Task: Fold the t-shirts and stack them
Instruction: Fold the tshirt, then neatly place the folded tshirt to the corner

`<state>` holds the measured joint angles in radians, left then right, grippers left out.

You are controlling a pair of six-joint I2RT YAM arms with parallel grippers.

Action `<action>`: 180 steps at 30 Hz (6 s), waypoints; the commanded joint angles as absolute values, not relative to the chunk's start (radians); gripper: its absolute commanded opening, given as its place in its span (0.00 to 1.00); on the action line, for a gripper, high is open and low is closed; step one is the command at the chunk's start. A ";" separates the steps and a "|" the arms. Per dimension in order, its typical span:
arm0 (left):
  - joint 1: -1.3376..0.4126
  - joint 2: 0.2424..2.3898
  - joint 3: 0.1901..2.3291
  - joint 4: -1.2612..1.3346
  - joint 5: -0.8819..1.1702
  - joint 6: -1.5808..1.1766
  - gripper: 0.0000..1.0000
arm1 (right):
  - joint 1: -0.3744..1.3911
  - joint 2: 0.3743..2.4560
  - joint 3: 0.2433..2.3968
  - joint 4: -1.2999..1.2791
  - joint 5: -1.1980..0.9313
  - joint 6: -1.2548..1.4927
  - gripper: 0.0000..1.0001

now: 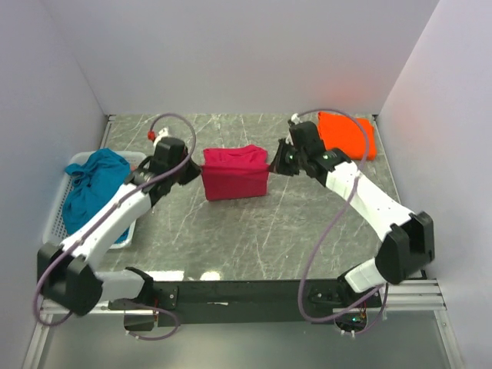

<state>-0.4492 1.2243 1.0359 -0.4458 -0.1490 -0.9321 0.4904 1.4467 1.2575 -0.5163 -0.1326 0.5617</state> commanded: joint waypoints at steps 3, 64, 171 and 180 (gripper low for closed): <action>-0.373 1.386 1.204 -0.390 -0.201 -0.880 0.01 | 0.413 1.584 1.425 -0.506 -0.172 0.514 0.00; -0.245 1.425 1.065 -0.379 -0.046 -0.876 1.00 | 0.482 2.341 1.910 -0.663 0.043 0.499 0.43; -0.244 1.425 1.186 -0.523 -0.310 -0.841 0.99 | -0.005 2.084 2.213 -0.676 0.057 0.140 0.00; -0.244 1.440 1.195 -0.531 -0.325 -0.842 0.99 | -0.017 2.173 2.249 -0.664 0.158 0.097 0.00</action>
<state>-0.2436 1.4528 1.1805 -0.5434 -0.3191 -0.8547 -0.0006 2.1532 2.1921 -0.6960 0.1131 0.1143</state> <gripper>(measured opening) 0.994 0.047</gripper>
